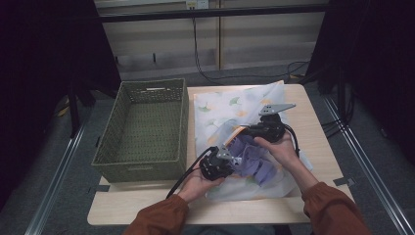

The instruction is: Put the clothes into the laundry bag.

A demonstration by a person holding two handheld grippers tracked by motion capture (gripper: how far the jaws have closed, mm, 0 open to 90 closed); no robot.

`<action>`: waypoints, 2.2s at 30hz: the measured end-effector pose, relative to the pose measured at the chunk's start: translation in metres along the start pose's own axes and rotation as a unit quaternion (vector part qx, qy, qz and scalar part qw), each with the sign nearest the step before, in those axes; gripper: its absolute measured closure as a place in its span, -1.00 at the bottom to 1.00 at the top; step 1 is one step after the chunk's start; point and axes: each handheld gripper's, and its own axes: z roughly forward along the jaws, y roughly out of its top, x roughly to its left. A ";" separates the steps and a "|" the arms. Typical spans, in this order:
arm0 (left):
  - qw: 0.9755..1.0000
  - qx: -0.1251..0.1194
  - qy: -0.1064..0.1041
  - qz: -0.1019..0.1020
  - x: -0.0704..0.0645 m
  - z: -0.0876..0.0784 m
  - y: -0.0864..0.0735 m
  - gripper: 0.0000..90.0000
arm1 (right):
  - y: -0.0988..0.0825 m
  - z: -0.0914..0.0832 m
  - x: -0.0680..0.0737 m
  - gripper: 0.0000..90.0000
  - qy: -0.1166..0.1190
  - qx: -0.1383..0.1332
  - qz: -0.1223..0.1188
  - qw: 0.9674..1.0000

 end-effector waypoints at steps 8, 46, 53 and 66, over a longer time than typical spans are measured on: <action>1.000 -0.014 0.005 -0.017 0.006 0.000 0.003 0.90 | 0.001 -0.004 0.000 0.98 -0.002 -0.002 -0.002 1.000; 0.999 0.002 0.029 -0.034 0.019 0.034 0.022 -0.19 | 0.000 0.001 0.001 0.97 -0.003 0.005 -0.008 1.000; 0.997 -0.002 0.060 -0.046 0.022 0.035 0.023 0.64 | 0.000 -0.001 -0.002 0.97 -0.006 0.004 -0.005 1.000; 0.996 -0.025 0.065 -0.062 0.030 0.028 0.033 0.82 | 0.003 -0.002 0.002 0.98 0.002 0.003 -0.009 1.000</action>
